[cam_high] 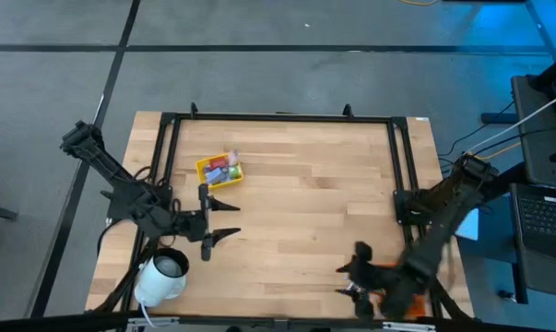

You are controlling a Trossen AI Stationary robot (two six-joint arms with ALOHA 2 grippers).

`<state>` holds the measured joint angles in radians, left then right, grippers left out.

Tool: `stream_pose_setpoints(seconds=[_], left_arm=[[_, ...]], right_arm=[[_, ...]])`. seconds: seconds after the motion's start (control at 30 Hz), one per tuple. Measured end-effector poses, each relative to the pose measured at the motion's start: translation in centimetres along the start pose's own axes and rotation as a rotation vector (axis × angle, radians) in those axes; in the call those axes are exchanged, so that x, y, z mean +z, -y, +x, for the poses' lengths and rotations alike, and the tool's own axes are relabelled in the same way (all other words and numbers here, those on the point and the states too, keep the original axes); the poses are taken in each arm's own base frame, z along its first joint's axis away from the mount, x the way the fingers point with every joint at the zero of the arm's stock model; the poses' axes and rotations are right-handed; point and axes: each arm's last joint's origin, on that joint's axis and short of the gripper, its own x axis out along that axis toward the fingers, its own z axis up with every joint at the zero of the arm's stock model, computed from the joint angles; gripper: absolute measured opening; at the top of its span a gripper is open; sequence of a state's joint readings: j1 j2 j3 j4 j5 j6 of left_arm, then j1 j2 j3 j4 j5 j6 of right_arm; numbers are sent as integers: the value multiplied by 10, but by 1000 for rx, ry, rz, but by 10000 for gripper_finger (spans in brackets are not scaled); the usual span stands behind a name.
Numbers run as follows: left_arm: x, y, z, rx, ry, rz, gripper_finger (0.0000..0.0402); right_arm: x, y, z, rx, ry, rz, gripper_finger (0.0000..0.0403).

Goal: Pick & Place Office items
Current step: Put the white digital timer into the orange bin

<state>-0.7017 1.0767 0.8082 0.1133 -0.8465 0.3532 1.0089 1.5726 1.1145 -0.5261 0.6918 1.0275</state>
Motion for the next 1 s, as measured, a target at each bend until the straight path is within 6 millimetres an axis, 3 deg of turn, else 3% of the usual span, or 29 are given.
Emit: stream_pose_setpoints(seconds=[0.07, 0.17, 0.33, 0.4, 0.63, 1.0], left_arm=[[-2, 0, 4, 12, -13, 5, 237], [-3, 0, 7, 17, -21, 10, 237], [-3, -1, 7, 20, -20, 11, 237], [-3, -1, 7, 23, -15, 5, 237], [-1, -2, 7, 21, -5, -5, 237], [0, -1, 7, -15, 19, -28, 237]], right_arm=[[8, 11, 12, 13, -149, -25, 252], [2, 25, 26, 16, -411, -89, 248], [-13, 22, 30, 238, -630, -501, 237], [-18, 25, 29, 252, -692, -581, 230], [-33, 23, 41, 297, -749, -798, 212], [-61, 18, 70, 244, -790, -860, 210]])
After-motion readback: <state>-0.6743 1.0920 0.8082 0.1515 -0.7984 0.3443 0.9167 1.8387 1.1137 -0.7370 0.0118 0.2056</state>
